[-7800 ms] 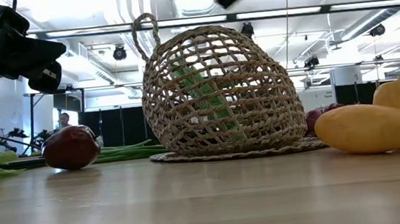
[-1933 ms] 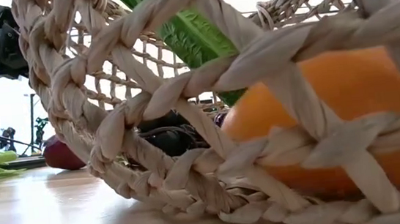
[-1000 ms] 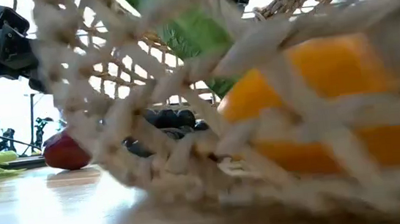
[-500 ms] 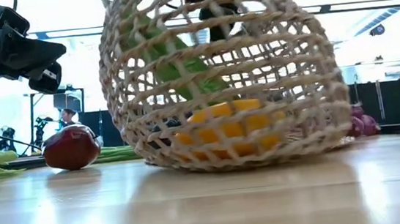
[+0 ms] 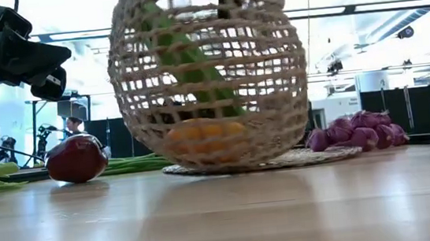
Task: Build produce basket
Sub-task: Adjust the light brown basket on the light brown table mat, then put the purple grapes into the light brown basket
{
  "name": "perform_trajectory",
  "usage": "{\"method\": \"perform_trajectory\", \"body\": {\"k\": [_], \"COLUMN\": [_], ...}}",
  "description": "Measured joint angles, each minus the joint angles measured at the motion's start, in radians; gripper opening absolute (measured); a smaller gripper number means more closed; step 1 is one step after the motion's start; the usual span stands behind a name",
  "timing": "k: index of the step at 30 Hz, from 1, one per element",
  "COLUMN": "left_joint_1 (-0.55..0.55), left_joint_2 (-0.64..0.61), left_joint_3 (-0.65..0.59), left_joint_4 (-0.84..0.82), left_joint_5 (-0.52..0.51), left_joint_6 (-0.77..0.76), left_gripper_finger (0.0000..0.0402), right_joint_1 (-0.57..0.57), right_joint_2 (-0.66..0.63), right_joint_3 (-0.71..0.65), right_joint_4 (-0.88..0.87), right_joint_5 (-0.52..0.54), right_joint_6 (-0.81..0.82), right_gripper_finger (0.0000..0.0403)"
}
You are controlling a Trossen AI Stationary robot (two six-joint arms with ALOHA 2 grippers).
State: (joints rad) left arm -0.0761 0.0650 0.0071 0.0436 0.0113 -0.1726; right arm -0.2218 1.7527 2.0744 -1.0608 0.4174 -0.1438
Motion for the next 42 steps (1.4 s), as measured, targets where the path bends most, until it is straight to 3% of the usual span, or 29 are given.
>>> {"method": "perform_trajectory", "body": {"k": [12,25,31,37,42], "left_joint_1": [0.0,0.0,0.0,0.0,0.0], "left_joint_2": [0.005,0.005,0.005,0.005,0.005], "left_joint_3": [0.0,0.0,0.0,0.0,0.0], "left_joint_4": [0.0,0.0,0.0,0.0,0.0], "left_joint_5": [0.0,0.0,0.0,0.0,0.0], "left_joint_6": [0.0,0.0,0.0,0.0,0.0], "left_gripper_finger": [0.0,0.0,0.0,0.0,0.0], "right_joint_1": [-0.151,-0.217,-0.224,-0.207,-0.126], "right_joint_2": [0.0,0.0,0.0,-0.018,-0.065], "right_joint_3": [-0.035,-0.096,-0.123,-0.082,-0.048], "right_joint_4": [-0.071,-0.062,-0.07,-0.108,-0.109], "right_joint_5": [-0.009,0.03,0.035,0.171,0.173], "right_joint_6": [0.061,0.114,0.148,0.177,0.212], "right_gripper_finger": [0.0027,0.0031,0.0082,0.0157,0.0176]}}
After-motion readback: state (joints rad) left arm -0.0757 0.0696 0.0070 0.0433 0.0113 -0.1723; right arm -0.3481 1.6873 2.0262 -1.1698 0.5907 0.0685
